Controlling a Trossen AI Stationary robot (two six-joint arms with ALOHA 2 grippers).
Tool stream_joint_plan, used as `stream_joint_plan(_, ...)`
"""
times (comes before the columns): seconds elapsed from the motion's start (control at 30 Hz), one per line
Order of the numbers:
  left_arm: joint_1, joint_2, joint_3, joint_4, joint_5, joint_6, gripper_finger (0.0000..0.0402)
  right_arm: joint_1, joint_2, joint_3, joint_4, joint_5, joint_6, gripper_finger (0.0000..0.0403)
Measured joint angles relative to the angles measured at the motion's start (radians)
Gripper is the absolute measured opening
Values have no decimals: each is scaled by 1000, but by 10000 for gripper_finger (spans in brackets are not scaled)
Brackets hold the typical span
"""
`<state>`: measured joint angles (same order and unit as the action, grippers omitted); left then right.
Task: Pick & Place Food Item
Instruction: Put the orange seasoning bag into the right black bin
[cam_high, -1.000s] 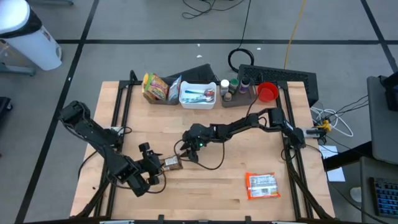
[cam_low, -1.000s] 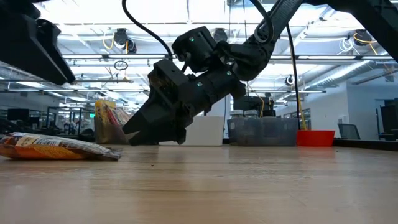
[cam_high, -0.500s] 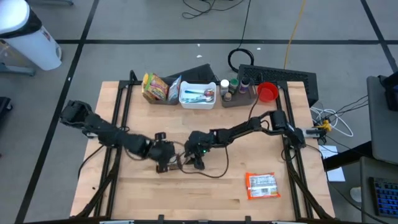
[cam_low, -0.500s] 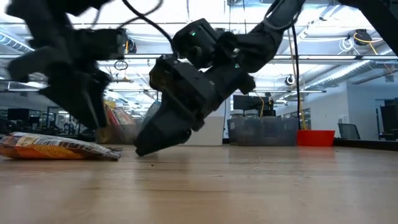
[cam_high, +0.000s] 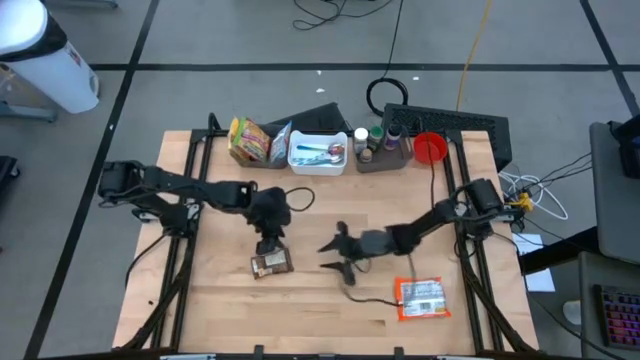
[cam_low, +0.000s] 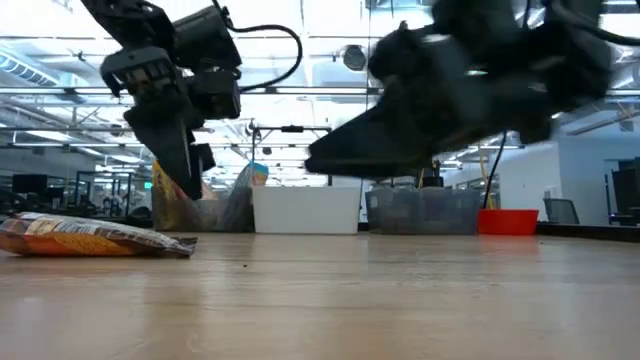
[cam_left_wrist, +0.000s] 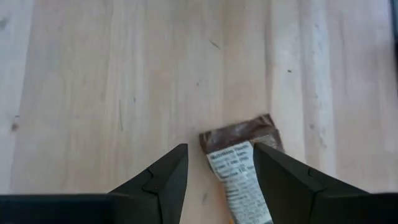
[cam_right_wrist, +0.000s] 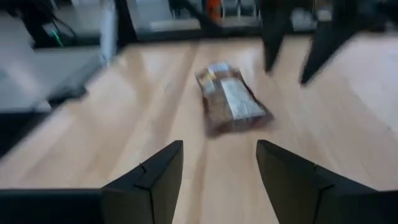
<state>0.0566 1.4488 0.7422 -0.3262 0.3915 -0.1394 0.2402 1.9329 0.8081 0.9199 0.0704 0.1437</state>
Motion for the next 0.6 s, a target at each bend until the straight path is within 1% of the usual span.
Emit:
stream_joint_plan(0.1,36,20,0,10,43,16,191,43,2,-101,224,61,-10,196)
stream_joint_plan(0.2,53,64,0,34,54,28,191,67,-1,-154,338,117,-30,196)
stream_joint_plan(0.27,59,109,0,51,76,29,191,72,-2,-170,337,140,-18,196)
stream_joint_plan(0.4,69,210,1,104,136,35,191,70,-1,-167,324,138,15,196)
stream_joint_plan(0.5,83,244,5,123,191,55,191,72,-1,-168,314,138,21,196)
stream_joint_plan(0.6,94,249,4,118,205,60,191,77,-1,-167,312,137,24,196)
